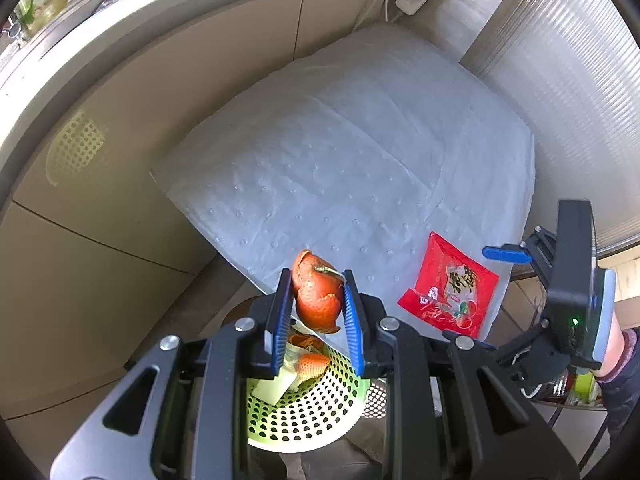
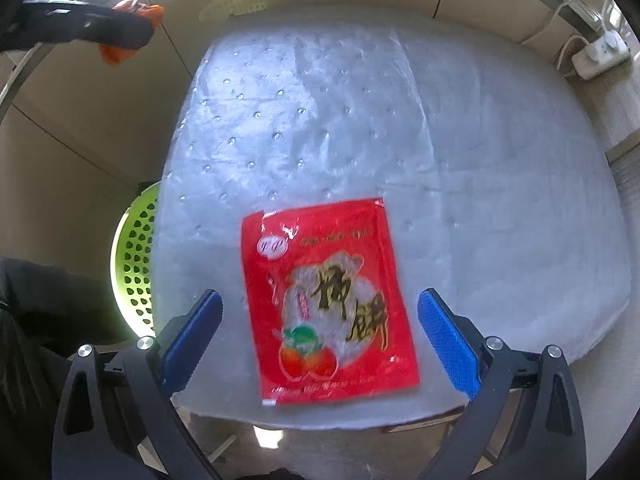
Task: Collect trash
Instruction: 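Grasp the red snack packet with the right tool while the left tool holds the peel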
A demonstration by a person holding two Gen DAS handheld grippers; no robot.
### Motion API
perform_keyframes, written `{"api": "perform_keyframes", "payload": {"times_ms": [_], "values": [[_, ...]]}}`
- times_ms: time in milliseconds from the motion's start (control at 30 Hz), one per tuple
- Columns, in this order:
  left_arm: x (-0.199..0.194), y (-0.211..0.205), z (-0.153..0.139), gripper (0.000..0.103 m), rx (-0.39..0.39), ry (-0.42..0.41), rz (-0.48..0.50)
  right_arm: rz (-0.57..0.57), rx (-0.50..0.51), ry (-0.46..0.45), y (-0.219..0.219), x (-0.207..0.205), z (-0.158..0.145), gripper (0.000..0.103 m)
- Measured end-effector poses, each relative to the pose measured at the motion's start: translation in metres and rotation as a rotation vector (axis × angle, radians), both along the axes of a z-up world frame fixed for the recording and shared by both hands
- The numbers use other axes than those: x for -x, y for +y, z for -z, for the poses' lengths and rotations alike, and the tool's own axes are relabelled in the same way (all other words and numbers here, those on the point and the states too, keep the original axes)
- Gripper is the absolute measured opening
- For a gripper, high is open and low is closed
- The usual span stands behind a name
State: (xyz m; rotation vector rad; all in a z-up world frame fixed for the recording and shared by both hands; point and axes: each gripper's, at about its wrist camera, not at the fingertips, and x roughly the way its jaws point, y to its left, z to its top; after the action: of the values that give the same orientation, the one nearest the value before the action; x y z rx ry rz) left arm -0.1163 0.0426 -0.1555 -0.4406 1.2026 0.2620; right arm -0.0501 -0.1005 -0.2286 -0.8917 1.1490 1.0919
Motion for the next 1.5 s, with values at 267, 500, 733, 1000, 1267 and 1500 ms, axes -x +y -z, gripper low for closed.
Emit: {"api": "perform_keyframes", "payload": {"times_ms": [267,500,733,1000,1267,1500], "values": [[-0.017,-0.016,0.012,0.024,-0.006,-0.006,0.029,-0.026,-0.012,0.007,0.025,-0.024,0.008,0.097],[-0.028,-0.040,0.013,0.024,-0.006,-0.004,-0.072,-0.086,-0.018,0.012,0.012,-0.036,0.015,0.097],[-0.026,-0.058,0.009,0.024,-0.004,-0.001,-0.140,-0.062,-0.023,0.036,0.005,-0.056,0.026,0.097],[-0.009,-0.057,0.010,0.024,-0.011,0.011,-0.215,-0.100,-0.017,-0.001,-0.003,-0.052,0.036,0.097],[0.006,-0.049,0.011,0.024,0.000,0.019,-0.255,-0.084,0.000,-0.013,0.002,-0.036,0.039,0.097],[0.012,-0.046,0.011,0.024,-0.006,0.020,-0.259,-0.089,-0.005,-0.032,0.012,-0.012,0.036,0.081]]}}
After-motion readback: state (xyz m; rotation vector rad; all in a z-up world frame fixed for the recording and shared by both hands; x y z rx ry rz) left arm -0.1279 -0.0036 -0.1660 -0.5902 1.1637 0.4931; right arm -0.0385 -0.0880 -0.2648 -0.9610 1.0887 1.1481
